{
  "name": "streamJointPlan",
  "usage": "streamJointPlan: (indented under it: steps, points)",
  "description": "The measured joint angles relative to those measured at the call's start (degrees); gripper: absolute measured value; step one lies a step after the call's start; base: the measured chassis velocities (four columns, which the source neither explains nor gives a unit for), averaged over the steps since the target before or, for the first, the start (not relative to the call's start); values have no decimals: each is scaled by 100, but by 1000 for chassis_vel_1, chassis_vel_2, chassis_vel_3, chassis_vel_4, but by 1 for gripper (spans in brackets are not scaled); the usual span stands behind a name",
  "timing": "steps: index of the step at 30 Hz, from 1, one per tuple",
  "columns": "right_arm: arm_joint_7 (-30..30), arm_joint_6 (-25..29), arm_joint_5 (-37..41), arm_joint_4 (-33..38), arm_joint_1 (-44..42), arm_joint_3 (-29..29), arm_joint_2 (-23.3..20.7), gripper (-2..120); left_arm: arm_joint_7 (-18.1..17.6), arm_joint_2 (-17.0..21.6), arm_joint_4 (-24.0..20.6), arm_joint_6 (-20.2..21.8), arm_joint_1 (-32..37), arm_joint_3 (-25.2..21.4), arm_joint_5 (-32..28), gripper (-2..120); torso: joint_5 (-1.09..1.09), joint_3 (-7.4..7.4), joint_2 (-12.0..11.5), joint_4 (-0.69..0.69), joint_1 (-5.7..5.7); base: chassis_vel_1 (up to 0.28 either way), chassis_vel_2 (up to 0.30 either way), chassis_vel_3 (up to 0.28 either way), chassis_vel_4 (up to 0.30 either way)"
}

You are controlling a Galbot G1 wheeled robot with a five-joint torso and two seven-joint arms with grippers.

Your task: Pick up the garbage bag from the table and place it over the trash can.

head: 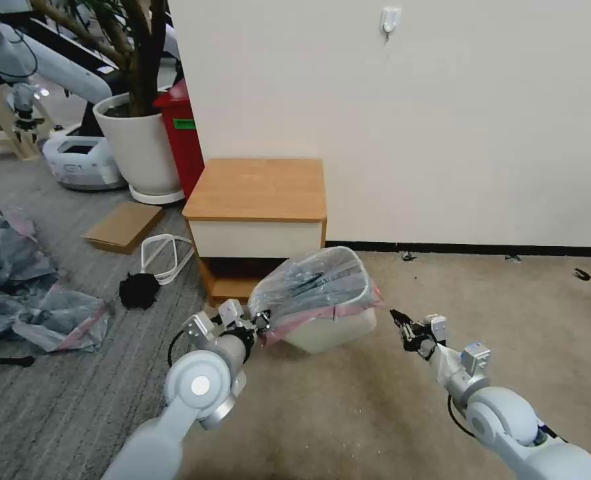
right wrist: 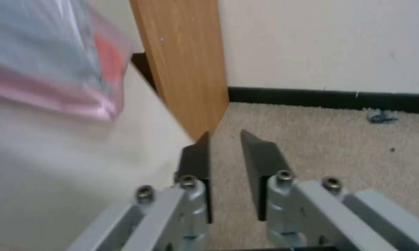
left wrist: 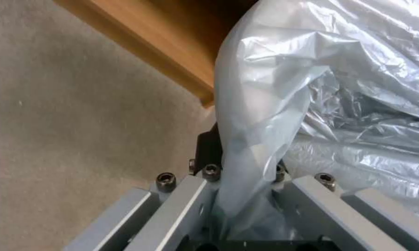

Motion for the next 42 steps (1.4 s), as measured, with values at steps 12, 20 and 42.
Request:
streamJointPlan:
  steps: [12, 20, 42]
  points:
    - [-67, 166, 177, 16, -45, 156, -109, 43, 226, 93, 133, 53, 6, -17, 131, 2, 0, 0, 0, 0, 0, 0, 0, 0, 0]
    - [-118, 204, 134, 425, -225, 418, -151, 46, 442, 124, 236, 70, 79, 36, 688, 2, 0, 0, 0, -1, 0, 0, 0, 0, 0]
    - [-257, 12, 19, 2164, -646, 728, -354, 28, 672, 85, 286, 32, 157, 304, 1787, 2, 0, 0, 0, 0, 0, 0, 0, 0, 0]
